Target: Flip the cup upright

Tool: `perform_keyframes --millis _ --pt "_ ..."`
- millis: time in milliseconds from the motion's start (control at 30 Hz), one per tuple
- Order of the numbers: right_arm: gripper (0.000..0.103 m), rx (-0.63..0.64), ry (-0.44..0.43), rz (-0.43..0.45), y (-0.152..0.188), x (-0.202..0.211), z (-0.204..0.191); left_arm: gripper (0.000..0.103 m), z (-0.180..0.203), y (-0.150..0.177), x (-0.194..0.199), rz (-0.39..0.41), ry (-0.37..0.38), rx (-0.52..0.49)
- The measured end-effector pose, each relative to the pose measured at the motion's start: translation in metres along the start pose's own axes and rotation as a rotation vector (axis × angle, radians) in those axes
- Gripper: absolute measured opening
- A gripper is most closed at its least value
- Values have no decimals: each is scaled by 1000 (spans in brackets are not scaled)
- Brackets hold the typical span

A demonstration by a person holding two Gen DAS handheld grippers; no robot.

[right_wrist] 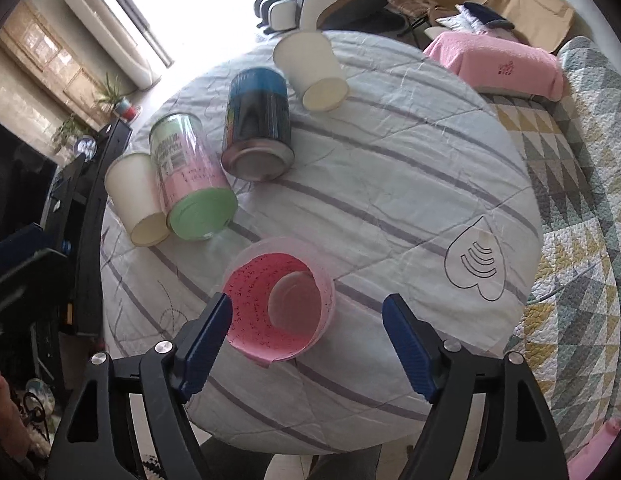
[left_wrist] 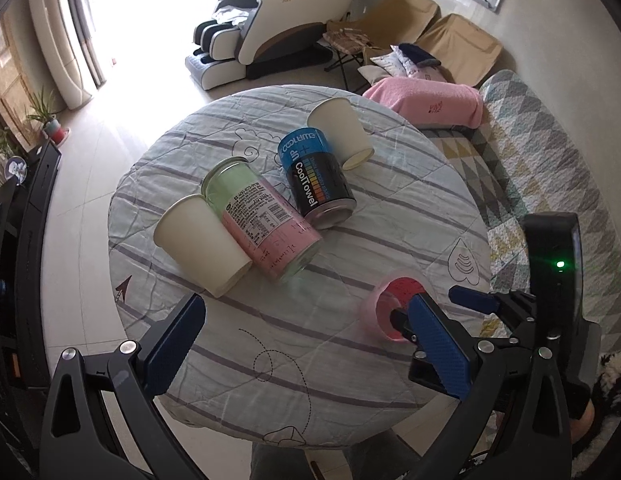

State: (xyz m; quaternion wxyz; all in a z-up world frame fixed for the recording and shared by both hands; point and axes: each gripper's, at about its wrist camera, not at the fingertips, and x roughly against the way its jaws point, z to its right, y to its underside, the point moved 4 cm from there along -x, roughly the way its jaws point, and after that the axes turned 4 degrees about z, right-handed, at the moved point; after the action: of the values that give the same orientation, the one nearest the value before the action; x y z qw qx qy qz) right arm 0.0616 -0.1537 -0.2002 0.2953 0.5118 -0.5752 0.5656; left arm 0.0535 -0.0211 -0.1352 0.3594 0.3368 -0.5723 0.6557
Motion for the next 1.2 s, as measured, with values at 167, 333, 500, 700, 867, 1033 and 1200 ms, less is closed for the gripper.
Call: perform_keyframes --millis 167,333,500,700,867,1033,1200 --pt "79 16 -20 41 -6 22 5 103 -8 5 4 -3 -39 49" --pt "55 31 -43 -6 30 51 -1 103 -25 20 0 -53 -41 56" --pt "14 -12 -59 -118 45 -17 -8 103 -41 31 -10 -78 -62 46" --pt "13 -15 -54 -41 7 -24 -11 103 -39 32 -14 -83 -48 45" --pt "13 -21 -63 -81 27 -1 -2 103 -12 18 -27 -87 -10 26" --pt "13 -78 -34 -90 33 12 40 103 27 -2 -50 -88 21 20" --pt "13 -125 -8 -92 29 21 83 103 63 -22 -79 -102 26 40"
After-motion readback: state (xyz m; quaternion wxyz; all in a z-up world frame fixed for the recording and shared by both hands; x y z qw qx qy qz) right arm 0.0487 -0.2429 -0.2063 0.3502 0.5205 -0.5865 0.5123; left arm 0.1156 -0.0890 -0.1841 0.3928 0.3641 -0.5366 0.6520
